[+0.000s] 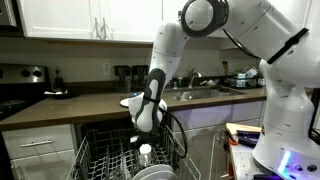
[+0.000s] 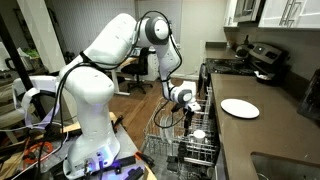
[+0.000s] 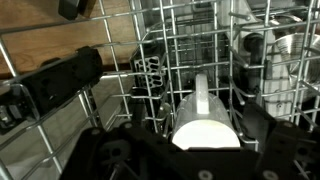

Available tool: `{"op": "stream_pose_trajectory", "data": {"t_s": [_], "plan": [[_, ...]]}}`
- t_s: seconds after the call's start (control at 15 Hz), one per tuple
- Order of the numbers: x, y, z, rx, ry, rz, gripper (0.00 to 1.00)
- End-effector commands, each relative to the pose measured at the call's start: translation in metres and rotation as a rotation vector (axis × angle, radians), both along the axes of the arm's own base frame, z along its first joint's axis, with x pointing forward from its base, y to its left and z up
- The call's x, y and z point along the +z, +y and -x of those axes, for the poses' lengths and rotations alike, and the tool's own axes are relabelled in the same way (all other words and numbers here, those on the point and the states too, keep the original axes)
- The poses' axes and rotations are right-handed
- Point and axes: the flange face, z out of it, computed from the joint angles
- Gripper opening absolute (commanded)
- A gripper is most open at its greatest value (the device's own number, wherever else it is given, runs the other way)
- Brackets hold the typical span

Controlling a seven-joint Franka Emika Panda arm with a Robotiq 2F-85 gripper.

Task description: Pick the white cup and move it to the left compartment in the dishwasher

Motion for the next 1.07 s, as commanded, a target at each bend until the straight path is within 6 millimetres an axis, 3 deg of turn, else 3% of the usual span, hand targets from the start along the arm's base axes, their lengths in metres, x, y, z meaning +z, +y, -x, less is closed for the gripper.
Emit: {"op": "stream_pose_trajectory", "data": {"t_s": [0.0, 0.47, 0.53, 0.6, 0.8, 0.93, 1.0], "plan": [[-0.013, -0.005, -0.003, 0.004, 0.0, 0.0, 1.0], [-0.033, -0.036, 0.001, 0.077, -0.06, -0.027, 1.0], [-0.035, -0.041, 0.001, 0.079, -0.069, -0.032, 0.8], [-0.037, -0.046, 0.001, 0.078, -0.076, -0.034, 0.9], [-0.037, -0.05, -0.001, 0.079, -0.084, -0.035, 1.0], [-0.036, -0.05, -0.002, 0.085, -0.081, -0.036, 0.71], [-0.034, -0.048, -0.004, 0.086, -0.081, -0.037, 0.93]]}}
